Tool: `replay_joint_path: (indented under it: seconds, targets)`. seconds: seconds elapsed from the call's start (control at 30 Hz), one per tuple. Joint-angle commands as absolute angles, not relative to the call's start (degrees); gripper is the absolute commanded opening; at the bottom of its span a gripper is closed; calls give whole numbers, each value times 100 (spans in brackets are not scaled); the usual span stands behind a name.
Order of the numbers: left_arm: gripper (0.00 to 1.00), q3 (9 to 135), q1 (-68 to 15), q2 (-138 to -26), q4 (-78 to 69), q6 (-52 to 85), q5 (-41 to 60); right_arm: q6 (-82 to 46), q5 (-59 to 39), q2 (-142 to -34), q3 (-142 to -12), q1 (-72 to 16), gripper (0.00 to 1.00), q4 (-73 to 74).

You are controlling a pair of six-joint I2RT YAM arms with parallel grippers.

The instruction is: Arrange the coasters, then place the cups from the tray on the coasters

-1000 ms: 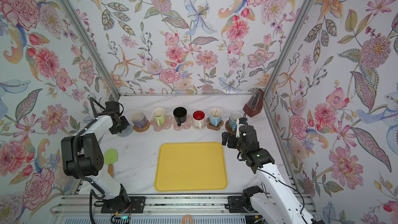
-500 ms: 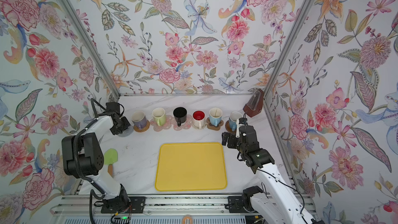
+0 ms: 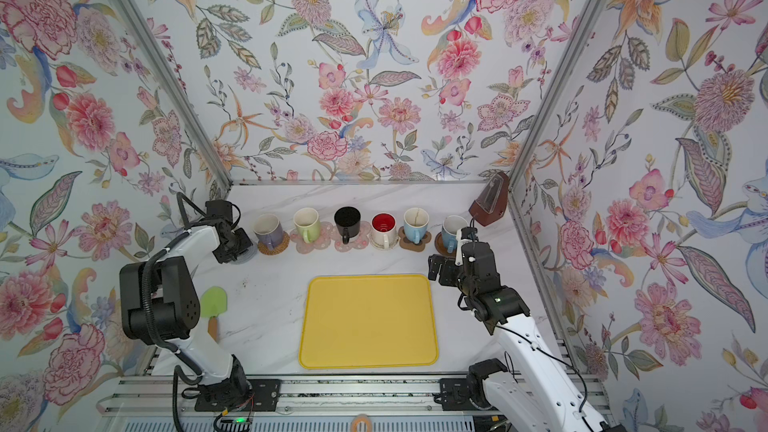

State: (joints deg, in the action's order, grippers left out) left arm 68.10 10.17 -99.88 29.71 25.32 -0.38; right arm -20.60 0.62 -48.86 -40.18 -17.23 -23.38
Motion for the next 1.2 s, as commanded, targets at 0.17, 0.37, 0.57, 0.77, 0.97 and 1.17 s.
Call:
replay_joint_path:
  seconds: [0.17, 0.37, 0.57, 0.77, 0.97, 1.17]
  targets:
    - [13, 6842, 1011, -9829, 2937, 2479, -64, -2136, 123, -4833, -4151, -1696, 99, -2426]
    - [44, 6917, 1011, -9675, 3062, 2452, -126, -2126, 148, -4852, -4175, -1688, 99, -2434]
    - [95, 6817, 1009, -9241, 3085, 2479, -227, -2073, 191, -4910, -4227, -1655, 99, -2439]
    - [99, 6561, 1005, -7848, 2957, 2382, -382, -1972, 817, -4997, -4208, -1554, 99, -2341]
    - [99, 4842, 962, -5882, 1106, 2303, -450, -1962, 1943, -5213, -3778, -1229, 99, -1566]
    - [99, 2810, 761, -4601, -1191, 2146, -955, -808, 2825, -5311, -2600, -1146, 99, 1123]
